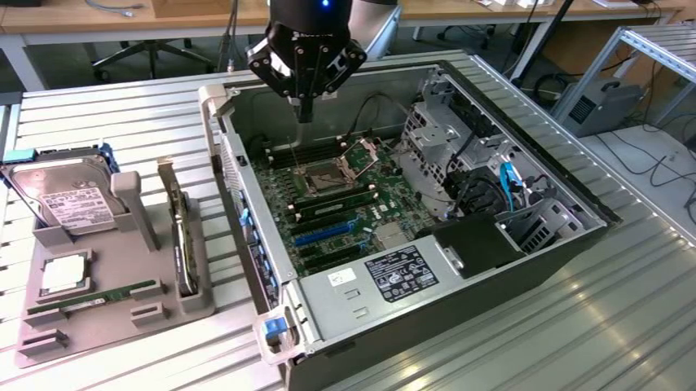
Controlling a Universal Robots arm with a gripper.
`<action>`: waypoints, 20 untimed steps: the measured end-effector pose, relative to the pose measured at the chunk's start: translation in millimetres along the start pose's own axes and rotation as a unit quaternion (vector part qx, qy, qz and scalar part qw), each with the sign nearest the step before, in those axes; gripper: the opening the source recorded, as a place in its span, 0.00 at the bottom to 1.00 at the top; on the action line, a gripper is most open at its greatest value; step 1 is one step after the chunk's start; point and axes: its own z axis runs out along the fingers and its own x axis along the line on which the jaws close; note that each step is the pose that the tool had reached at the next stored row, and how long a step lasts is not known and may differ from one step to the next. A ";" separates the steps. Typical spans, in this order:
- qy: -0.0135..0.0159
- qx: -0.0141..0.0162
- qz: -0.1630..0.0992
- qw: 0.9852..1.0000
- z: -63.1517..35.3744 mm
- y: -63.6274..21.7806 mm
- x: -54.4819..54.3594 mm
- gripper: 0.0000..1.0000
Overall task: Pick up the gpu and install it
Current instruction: 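Reach for the gpu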
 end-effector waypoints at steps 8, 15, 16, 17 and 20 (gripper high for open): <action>0.000 0.000 0.000 1.000 -0.1 -0.2 2.3 0.11; 0.000 0.000 0.000 1.000 -0.1 -0.3 3.5 0.11; 0.000 0.000 0.000 1.000 -0.1 -0.3 3.7 0.11; 0.000 0.000 0.000 1.000 -0.1 -0.3 3.9 0.11; 0.000 0.000 0.000 1.000 -0.2 -0.4 5.4 0.11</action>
